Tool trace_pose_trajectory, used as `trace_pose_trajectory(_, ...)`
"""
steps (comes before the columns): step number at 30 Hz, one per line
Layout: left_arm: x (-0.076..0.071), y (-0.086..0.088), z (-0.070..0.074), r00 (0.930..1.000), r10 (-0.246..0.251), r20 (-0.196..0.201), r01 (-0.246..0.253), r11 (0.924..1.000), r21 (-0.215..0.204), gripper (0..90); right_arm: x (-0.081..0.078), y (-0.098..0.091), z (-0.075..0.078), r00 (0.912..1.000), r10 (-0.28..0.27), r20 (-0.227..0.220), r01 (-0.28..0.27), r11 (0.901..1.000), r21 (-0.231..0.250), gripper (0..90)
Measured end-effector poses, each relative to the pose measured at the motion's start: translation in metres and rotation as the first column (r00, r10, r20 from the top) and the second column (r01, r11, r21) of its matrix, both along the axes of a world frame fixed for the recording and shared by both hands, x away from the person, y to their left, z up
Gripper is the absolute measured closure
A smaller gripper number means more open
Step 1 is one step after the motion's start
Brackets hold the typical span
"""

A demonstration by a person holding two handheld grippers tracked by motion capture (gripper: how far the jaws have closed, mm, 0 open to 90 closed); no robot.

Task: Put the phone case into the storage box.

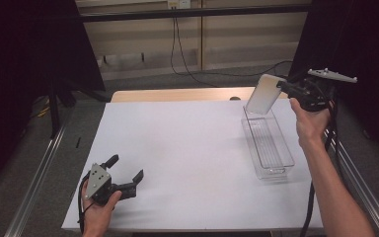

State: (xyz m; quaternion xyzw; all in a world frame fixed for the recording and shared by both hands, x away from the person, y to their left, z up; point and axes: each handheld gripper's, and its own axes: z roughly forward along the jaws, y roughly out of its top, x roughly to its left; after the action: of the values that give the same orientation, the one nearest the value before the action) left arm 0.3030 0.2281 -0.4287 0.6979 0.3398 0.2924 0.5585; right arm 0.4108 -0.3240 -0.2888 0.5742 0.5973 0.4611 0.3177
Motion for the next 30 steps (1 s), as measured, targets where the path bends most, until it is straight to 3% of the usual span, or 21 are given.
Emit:
trace_pose_trajectory(8, 0.002, 0.004, 0.0, 1.0, 0.002, -0.005, -0.002, 1.0, -0.002, 2.6, 0.011, -0.004, -0.008, 0.9999, -0.009, -0.007, 0.009, 0.9998, -0.019, 86.2)
trace_pose_trajectory(17, 0.004, 0.005, -0.001, 0.9997, 0.015, -0.019, -0.016, 0.9997, -0.019, 2.6, 0.021, -0.007, -0.017, 0.9997, -0.022, -0.004, 0.022, 0.9969, -0.076, 86.2)
trace_pose_trajectory(21, 0.003, 0.006, -0.001, 0.9996, 0.015, -0.024, -0.015, 0.9997, -0.021, 2.6, 0.024, -0.009, -0.021, 0.9996, -0.028, -0.004, 0.028, 0.9964, -0.08, 86.2)
trace_pose_trajectory(30, 0.004, 0.005, -0.001, 0.9997, 0.009, -0.022, -0.009, 0.9997, -0.024, 2.6, 0.035, -0.006, -0.033, 0.9991, -0.036, -0.024, 0.032, 0.9915, -0.126, 86.2)
